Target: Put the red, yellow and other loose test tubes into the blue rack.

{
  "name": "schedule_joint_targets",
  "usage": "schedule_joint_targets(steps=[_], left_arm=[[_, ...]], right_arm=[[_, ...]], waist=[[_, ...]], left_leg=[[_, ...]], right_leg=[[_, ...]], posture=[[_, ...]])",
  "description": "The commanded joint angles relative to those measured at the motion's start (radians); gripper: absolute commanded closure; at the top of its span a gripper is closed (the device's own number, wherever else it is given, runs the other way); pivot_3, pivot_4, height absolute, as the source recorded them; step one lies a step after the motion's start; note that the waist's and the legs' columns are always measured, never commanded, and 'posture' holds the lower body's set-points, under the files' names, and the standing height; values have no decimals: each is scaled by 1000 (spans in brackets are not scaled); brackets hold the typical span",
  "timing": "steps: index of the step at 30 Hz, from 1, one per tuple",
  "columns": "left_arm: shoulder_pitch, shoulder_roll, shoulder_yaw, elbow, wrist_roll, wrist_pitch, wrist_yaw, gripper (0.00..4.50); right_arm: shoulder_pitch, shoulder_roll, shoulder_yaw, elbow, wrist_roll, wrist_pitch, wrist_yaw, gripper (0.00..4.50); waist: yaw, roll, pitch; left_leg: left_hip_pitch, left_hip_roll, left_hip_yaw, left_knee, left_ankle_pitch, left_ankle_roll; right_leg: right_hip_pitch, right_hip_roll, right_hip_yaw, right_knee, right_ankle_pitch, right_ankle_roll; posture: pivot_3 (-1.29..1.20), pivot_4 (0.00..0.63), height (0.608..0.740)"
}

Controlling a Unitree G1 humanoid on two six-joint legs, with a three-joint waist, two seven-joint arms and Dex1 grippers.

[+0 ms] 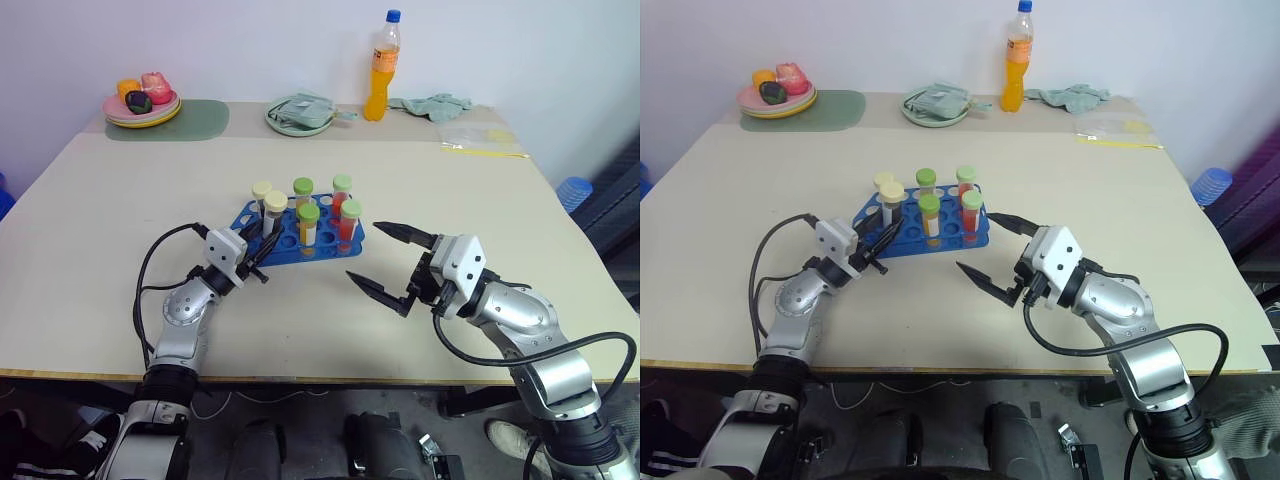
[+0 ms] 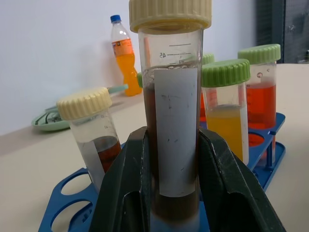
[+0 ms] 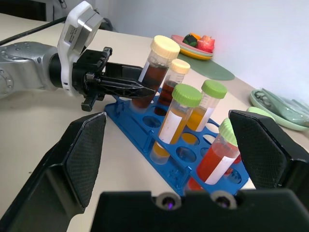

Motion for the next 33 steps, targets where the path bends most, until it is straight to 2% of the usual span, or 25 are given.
schedule_joint_targets(steps=[1, 7, 8, 13, 17, 19, 25, 30, 33], left_arm=[[2, -8, 15, 25, -38, 36, -20, 3218], [5, -25, 58, 21, -125, 54, -73, 275], [12, -21, 67, 0, -140, 50, -85, 51], [84, 52, 97, -148, -232, 136, -181, 51], [173, 202, 142, -256, -285, 243, -277, 51], [212, 275, 187, -297, -357, 333, -332, 51], [294, 410, 261, -405, -528, 541, -498, 51], [256, 491, 271, -394, -509, 568, -595, 51], [231, 496, 247, -404, -490, 575, -606, 51]], right_arm=[[-13, 4, -12, -17, -7, -28, -6, 0], [-28, 7, -8, -6, -13, -32, -6, 0], [-30, 7, -7, -4, -13, -32, -5, 0], [-37, 7, -6, 18, -13, -45, 4, 0], [-29, -8, -14, 40, -8, -61, 31, 0], [-15, -22, -29, 39, 7, -58, 50, 0], [31, -65, -83, 52, 23, -77, 92, 0], [87, -117, -151, 69, 30, -111, 129, 0], [124, -152, -193, 97, 10, -140, 143, 0]], waist=[[0, 0, 0], [-3, 0, 0], [-4, 0, 0], [-20, 0, 0], [-27, 0, 1], [-26, 1, 1], [-18, 2, 2], [-20, 2, 2], [-21, 3, 3]], left_leg=[[0, 0, 0, 0, 0, 0], [0, 0, 0, 0, 0, 0], [0, 0, 0, 0, 0, 0], [0, 1, -1, -1, 0, 0], [1, 2, 0, -2, 0, 0], [1, 2, 0, -2, 0, 0], [1, 2, 0, -3, 0, 0], [1, 1, 1, -3, 0, 0], [1, 1, 1, -3, 0, 0]], right_leg=[[0, 0, 0, 0, 0, 0], [0, 0, 0, 0, 0, 0], [0, 0, 0, 0, 0, 0], [0, 0, 0, 0, 0, 0], [0, 1, 0, 1, -1, -1], [-1, 1, 0, 1, -2, -4], [-1, -1, 0, 0, -3, -5], [-1, -1, -1, -1, -3, -5], [-1, -1, 0, -1, -3, -5]], posture=[[0, 150, 740], [0, 150, 740], [0, 150, 740], [0, 150, 740], [0, 150, 740], [0, 150, 740], [0, 150, 740], [0, 150, 740], [0, 150, 740]])
